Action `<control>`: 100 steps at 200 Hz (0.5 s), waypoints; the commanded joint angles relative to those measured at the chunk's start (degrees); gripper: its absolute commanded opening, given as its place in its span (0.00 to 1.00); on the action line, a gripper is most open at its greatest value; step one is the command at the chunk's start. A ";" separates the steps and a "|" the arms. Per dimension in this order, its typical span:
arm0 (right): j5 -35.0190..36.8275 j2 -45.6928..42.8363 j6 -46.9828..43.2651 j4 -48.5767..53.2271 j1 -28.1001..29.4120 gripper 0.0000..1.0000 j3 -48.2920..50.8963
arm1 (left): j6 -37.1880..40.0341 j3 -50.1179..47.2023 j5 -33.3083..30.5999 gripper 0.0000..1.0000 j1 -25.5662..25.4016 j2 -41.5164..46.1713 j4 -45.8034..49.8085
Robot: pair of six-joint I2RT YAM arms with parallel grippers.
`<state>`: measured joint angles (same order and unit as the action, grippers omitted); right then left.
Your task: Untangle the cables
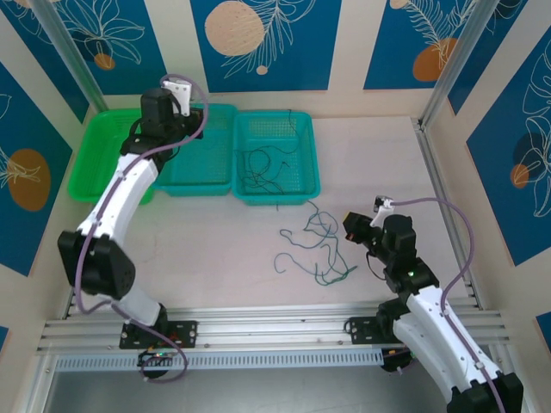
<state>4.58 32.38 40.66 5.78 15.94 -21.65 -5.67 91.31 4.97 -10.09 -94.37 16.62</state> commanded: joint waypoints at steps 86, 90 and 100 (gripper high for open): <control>-5.61 5.65 1.72 13.14 2.07 0.26 -7.49 | -15.60 -13.95 16.08 0.80 3.90 12.20 -10.46; -5.63 6.93 1.27 13.12 2.41 0.26 -7.91 | -16.53 -15.46 17.48 0.80 3.39 14.01 -11.58; -5.33 10.14 0.08 13.12 3.40 0.26 -9.12 | -17.69 -18.83 19.76 0.80 1.48 18.29 -13.02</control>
<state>1.02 37.19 42.87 16.86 17.56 -27.66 -16.78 78.65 14.61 -6.13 -86.11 11.88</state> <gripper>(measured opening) 0.256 0.803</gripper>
